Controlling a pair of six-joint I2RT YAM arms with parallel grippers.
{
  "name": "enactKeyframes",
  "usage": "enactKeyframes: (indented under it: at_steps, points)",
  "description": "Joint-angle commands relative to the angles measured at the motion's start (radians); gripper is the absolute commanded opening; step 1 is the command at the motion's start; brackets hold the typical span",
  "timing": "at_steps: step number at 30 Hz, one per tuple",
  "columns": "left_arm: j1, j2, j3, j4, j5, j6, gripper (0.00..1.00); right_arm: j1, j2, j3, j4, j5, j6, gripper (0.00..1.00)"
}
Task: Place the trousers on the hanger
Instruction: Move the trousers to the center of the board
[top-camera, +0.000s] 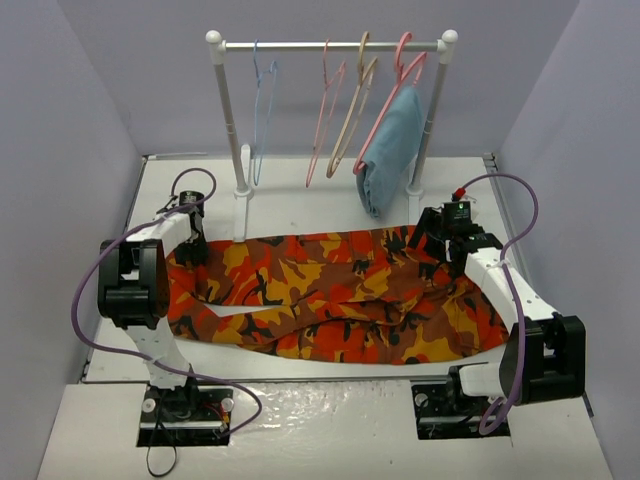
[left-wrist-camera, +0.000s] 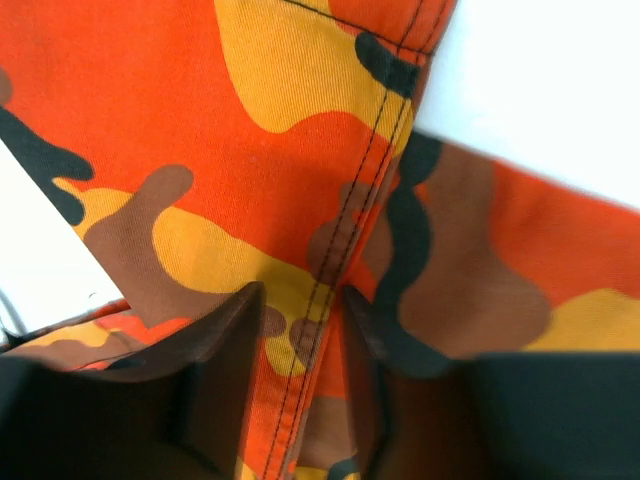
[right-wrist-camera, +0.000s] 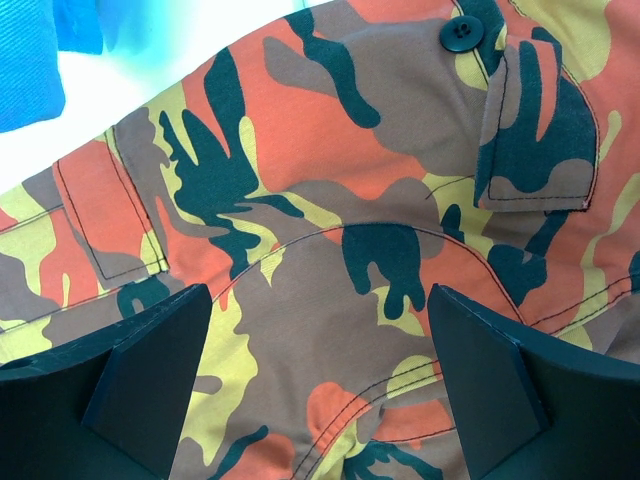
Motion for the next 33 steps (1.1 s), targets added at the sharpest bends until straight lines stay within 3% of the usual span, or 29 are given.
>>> enactKeyframes:
  at_steps: [1,4,7,13,17,21,26,30,33]
  points:
    - [0.004,-0.002,0.012,-0.065,-0.069,0.007,0.28,0.003,0.002,0.034,0.014,-0.001,-0.006,0.87]
    - [0.004,-0.006,0.005,-0.068,-0.086,0.006,0.20,0.003,0.008,0.035,0.019,-0.002,-0.006,0.87]
    - [0.004,-0.033,0.008,-0.069,-0.102,0.024,0.00,0.003,0.008,0.034,0.019,0.000,-0.006,0.87]
    - [0.068,-0.195,-0.036,-0.022,-0.131,0.021,0.00,0.003,0.007,0.034,0.020,0.004,-0.005,0.86]
    - [0.209,-0.402,-0.160,0.084,-0.087,-0.086,0.00,0.003,0.007,0.036,0.020,0.001,0.000,0.86]
    - [0.346,-0.507,-0.277,0.143,-0.051,-0.186,0.00,0.003,0.008,0.036,0.020,0.000,0.001,0.86]
    - [0.476,-0.514,-0.374,0.130,0.049,-0.342,0.23,0.003,0.011,0.036,0.019,0.001,0.002,0.87]
    - [0.529,-0.556,-0.406,0.127,0.118,-0.422,0.56,0.003,0.004,0.032,0.019,0.000,0.003,0.86]
    - [0.520,-0.555,-0.386,0.136,0.193,-0.440,0.64,0.003,0.005,0.038,0.020,0.002,0.004,0.86]
